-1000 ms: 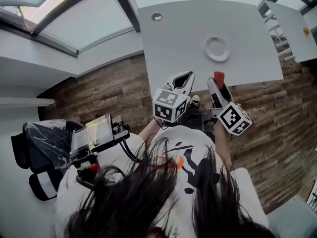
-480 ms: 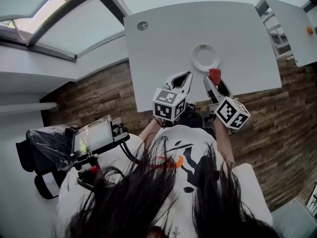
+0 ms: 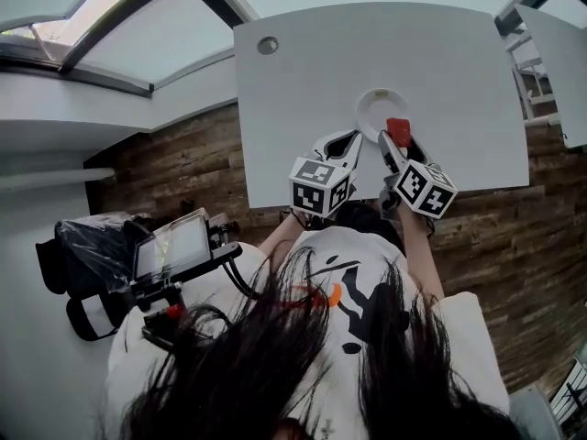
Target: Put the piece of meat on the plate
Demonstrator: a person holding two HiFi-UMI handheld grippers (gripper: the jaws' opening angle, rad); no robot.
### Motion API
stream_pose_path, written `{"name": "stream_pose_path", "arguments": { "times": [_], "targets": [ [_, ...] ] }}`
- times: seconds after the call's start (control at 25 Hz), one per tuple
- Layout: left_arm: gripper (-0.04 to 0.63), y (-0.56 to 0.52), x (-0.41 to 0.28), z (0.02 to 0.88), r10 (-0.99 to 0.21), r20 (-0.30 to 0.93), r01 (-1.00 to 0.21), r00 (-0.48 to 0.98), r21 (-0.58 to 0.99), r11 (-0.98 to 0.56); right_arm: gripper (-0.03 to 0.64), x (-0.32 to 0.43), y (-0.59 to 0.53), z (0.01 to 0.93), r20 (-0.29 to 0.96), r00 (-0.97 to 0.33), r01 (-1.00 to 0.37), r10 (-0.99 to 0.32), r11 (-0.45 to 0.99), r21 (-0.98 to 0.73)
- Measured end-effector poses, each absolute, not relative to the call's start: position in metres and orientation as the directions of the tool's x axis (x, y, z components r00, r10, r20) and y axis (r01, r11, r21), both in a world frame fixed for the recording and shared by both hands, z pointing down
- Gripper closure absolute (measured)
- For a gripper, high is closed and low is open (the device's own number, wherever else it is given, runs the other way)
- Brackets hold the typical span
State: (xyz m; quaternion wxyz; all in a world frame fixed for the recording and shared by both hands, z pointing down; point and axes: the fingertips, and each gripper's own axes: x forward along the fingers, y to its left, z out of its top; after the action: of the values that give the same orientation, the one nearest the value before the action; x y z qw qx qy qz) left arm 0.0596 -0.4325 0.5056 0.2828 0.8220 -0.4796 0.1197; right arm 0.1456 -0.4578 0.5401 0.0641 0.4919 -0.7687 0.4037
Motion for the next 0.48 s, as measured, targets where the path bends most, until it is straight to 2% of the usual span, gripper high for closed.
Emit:
{"name": "stream_pose_path", "arguments": {
  "times": [0.48],
  "targets": [
    [0.591, -0.448, 0.044, 0.517, -0.697, 0.530, -0.873, 0.484, 0.350, -0.340, 0.302, 0.094, -0.515, 0.607, 0.677, -0.497, -0.864, -0.544, 0.380, -0.330]
  ]
}}
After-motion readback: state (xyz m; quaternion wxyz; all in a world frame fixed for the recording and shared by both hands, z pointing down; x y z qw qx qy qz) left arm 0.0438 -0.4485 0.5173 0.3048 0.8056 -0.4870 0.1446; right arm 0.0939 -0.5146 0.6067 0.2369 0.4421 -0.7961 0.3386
